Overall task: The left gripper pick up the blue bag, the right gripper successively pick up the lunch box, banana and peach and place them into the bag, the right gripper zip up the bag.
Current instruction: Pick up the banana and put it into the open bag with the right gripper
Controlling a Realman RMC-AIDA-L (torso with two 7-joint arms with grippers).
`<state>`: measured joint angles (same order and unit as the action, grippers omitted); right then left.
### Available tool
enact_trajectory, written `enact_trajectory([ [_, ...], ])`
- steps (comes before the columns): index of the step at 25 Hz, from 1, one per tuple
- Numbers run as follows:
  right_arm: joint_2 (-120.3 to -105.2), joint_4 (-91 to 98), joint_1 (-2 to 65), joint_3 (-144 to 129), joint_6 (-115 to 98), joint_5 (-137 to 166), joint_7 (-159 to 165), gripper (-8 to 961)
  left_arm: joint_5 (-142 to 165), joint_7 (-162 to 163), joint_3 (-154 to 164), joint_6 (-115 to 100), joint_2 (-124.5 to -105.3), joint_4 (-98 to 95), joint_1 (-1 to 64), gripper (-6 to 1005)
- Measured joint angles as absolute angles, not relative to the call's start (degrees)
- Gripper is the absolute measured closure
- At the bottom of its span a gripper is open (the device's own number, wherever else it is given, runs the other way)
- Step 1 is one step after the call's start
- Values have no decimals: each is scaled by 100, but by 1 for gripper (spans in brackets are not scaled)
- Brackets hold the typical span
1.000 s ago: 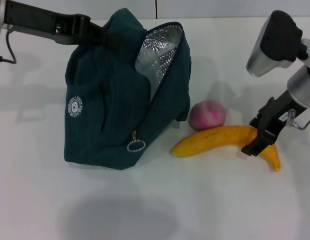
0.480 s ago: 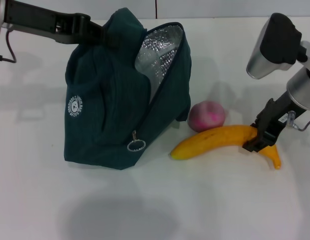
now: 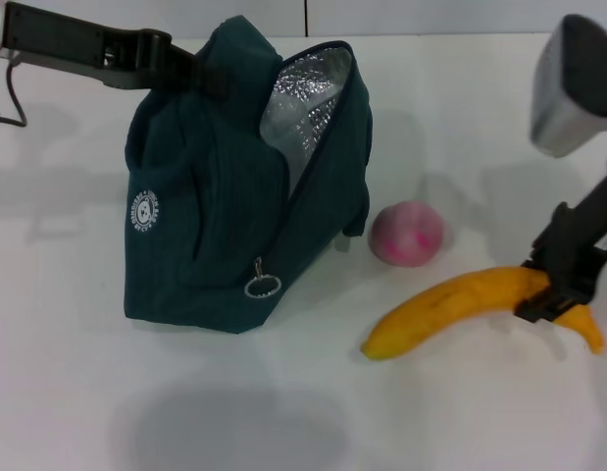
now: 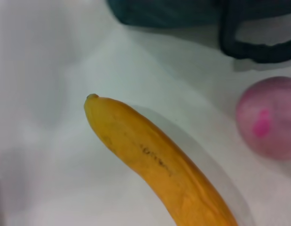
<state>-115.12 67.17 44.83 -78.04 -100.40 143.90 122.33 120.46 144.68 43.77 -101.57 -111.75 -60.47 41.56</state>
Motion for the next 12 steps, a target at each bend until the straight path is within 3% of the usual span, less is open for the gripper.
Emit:
enact_trajectory([
  [6,-11485,7844,4178,-6751,-11438,14408,11725,497,12048,14468,4377,-10154,-11171,-6045,4147,955],
  [12,-11339,8661,4127,-5709,-11560,14437,12153,496,12045,14478,4377,-10160,-11170,-6039,4149,955],
])
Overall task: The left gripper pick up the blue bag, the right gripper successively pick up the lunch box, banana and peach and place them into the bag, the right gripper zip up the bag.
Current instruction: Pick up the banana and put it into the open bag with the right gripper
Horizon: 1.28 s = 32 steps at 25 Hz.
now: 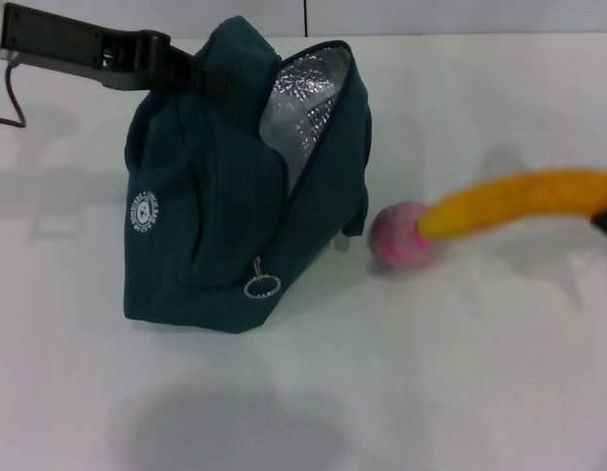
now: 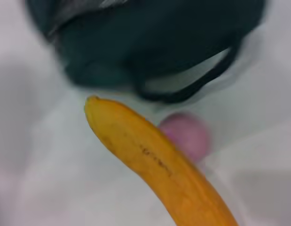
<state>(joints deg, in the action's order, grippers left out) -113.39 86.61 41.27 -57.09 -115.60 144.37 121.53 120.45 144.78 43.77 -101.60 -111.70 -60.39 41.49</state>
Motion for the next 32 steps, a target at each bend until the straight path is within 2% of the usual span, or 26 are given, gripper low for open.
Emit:
enact_trajectory([
  [8,-11249,8717,4865,-5474,-11256,14574,12619,494,12026,14487,4403,-10174,-11176,-6010,4188,954],
  [13,-11365,8542,5643,-5746,-11154,14995,12658,493,12016,14461,4398,-10161,-11194,-5993,4200,953],
  [14,-11441,8419,5884,-5985,-11065,15135,12695,492,12015,14455,4390,-10158,-11202,-5993,4201,953],
  [19,-11539,8184,6150,-6677,-10778,15309,12788,491,12009,14449,4377,-10153,-11214,-5995,4227,953],
  [32,-11592,7529,6497,-7515,-9994,15094,12837,487,12005,14470,4391,-10143,-11216,-5994,4303,952],
])
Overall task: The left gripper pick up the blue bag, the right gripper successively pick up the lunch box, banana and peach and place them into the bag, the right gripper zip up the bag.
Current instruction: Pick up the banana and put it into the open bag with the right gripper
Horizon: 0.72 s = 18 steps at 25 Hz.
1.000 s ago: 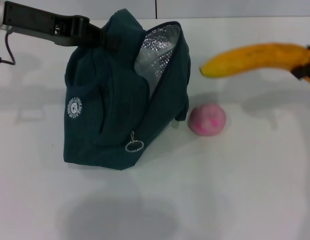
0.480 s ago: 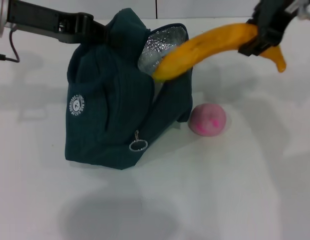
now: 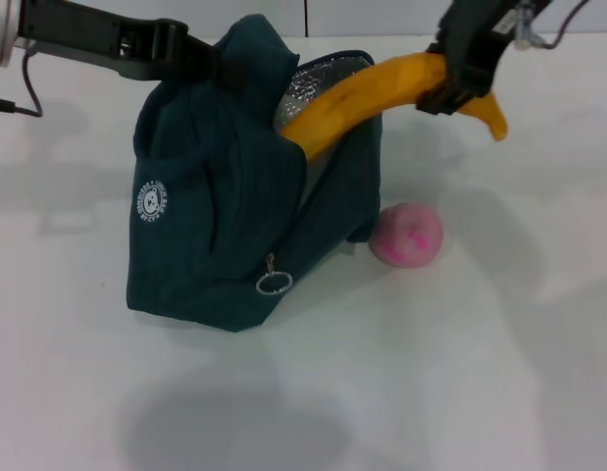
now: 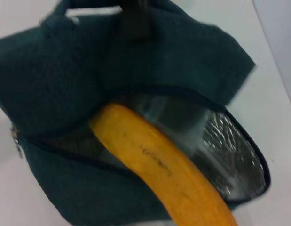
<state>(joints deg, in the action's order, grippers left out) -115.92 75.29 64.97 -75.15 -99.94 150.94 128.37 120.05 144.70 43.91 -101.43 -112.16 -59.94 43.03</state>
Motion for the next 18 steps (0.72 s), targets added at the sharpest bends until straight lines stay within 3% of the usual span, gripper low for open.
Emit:
enact_trajectory([
  [18,-11617,7186,6806,-8604,-9304,14123,12762,481,12046,14449,4413,-10133,-11277,-5994,4342,950],
])
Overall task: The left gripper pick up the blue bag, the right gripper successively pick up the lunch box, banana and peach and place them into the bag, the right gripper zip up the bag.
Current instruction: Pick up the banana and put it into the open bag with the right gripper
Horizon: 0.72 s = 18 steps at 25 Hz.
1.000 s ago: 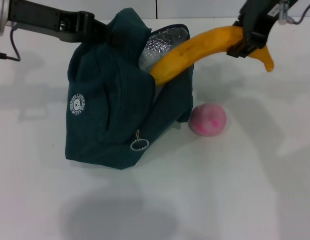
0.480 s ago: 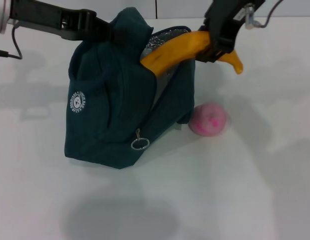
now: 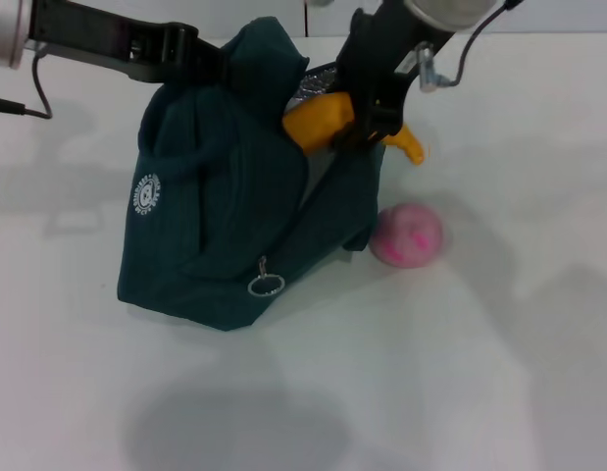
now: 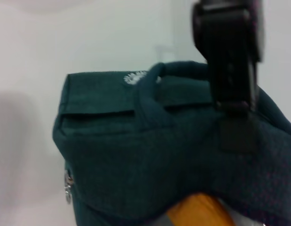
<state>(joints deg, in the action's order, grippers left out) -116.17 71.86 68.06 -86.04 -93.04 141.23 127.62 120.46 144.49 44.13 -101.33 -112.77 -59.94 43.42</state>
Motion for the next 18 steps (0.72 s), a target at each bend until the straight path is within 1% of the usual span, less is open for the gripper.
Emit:
enact_trajectory([
  [18,-11619,7345,6749,-9035,-9053,13873,12655,475,12068,14441,4412,-10114,-11294,-5993,4283,948],
])
